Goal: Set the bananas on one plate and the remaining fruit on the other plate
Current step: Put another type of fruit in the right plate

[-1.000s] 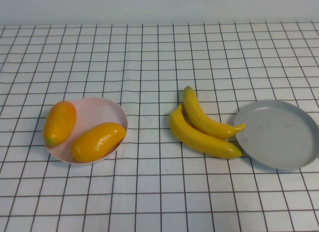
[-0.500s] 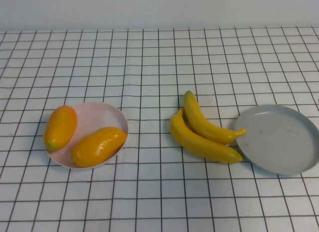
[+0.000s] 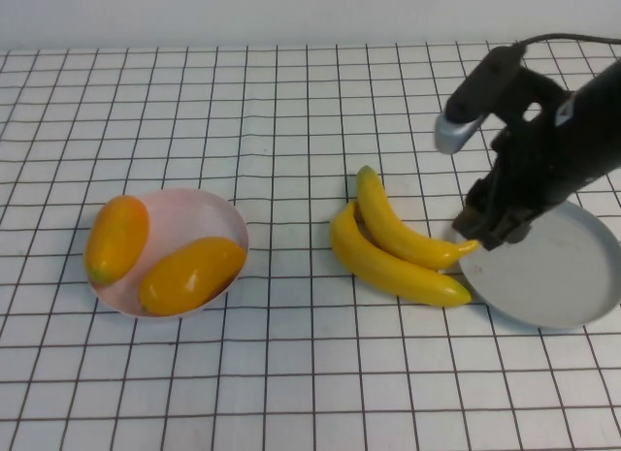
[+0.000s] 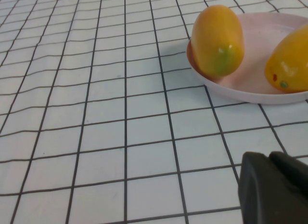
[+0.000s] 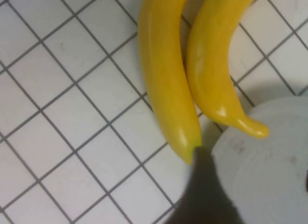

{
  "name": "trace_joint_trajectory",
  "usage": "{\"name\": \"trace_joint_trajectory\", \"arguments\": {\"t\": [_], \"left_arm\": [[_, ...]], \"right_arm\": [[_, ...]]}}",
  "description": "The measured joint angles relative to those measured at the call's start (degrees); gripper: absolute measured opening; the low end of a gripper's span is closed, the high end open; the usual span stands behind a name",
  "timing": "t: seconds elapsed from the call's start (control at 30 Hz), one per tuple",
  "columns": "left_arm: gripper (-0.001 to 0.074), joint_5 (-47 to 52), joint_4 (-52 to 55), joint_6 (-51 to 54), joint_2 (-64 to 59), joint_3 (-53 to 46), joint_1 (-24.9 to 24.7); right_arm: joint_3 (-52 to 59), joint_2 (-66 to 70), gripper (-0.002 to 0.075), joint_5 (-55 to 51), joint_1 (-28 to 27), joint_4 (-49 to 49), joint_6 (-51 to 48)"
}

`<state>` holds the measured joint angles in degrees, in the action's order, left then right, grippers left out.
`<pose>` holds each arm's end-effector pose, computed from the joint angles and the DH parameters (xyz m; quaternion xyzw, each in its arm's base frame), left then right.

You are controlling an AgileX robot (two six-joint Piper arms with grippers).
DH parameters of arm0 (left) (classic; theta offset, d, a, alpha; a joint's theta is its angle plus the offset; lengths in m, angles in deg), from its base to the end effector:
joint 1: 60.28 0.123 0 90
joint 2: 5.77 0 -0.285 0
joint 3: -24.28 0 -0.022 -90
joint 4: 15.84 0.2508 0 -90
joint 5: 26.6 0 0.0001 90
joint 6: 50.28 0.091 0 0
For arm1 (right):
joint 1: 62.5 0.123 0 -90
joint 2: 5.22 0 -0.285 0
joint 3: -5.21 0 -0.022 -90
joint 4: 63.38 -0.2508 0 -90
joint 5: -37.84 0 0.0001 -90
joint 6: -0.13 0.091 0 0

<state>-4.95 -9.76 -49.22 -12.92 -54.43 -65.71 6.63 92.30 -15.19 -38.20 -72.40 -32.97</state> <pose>0.0526 -0.0014 0.1712 0.0737 0.8025 0.0224 0.5917 0.2972 0.1467 0.3088 -0.4376 0.8631 0.0537 0.2463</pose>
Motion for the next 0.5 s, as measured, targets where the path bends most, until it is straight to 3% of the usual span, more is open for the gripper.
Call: {"name": "trace_joint_trajectory", "arguments": {"t": [0.1, 0.17, 0.33, 0.5], "left_arm": [[-0.0003, 0.0, 0.0, 0.0, 0.0, 0.0, 0.0], [-0.0004, 0.0, 0.0, 0.0, 0.0, 0.0, 0.0], [-0.0004, 0.0, 0.0, 0.0, 0.0, 0.0, 0.0], [-0.0004, 0.0, 0.0, 0.0, 0.0, 0.0, 0.0]], "right_arm": [[-3.0, 4.4, 0.0541, -0.1, 2.9, 0.9, -3.9], [-4.7, 7.6, 0.0591, -0.1, 4.9, 1.6, -6.7], [-10.6, 17.6, 0.0595, -2.7, 9.3, 5.8, -7.0], [-17.4, 25.6, 0.0568, -7.4, 9.8, 8.5, -1.6]]}}
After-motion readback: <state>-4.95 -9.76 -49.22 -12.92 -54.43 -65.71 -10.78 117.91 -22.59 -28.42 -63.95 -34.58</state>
